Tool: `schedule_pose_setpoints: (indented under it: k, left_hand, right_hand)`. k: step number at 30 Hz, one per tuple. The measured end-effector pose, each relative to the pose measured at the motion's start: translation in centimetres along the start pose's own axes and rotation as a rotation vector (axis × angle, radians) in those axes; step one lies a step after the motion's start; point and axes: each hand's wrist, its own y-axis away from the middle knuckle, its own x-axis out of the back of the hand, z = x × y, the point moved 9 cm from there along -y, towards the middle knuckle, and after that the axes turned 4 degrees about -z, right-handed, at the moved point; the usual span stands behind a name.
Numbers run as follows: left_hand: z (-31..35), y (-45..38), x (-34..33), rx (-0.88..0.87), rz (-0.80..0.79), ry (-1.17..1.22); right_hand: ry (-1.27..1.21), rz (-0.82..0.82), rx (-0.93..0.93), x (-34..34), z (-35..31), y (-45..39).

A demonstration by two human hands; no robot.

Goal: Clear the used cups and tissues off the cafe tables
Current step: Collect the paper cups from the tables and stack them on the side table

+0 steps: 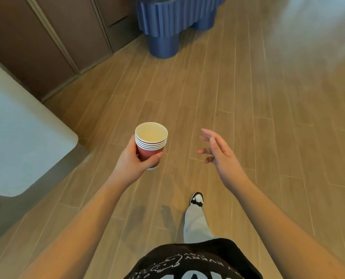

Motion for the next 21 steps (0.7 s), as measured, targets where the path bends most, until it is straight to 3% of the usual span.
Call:
schedule_pose_setpoints:
  k: [9,21]
  left_hand:
    - [3.6,-17.7,0.5,0.028,0.063,-0.061]
    - [6.4,-37.4,0.8,0.006,0.062,0.012]
  right_hand:
    - [-0.049,-0.039,0.038,6.2,-3.8,-16.8]
    - [-0.064,-0.106,-0.003,8.7,-7.0,-36.5]
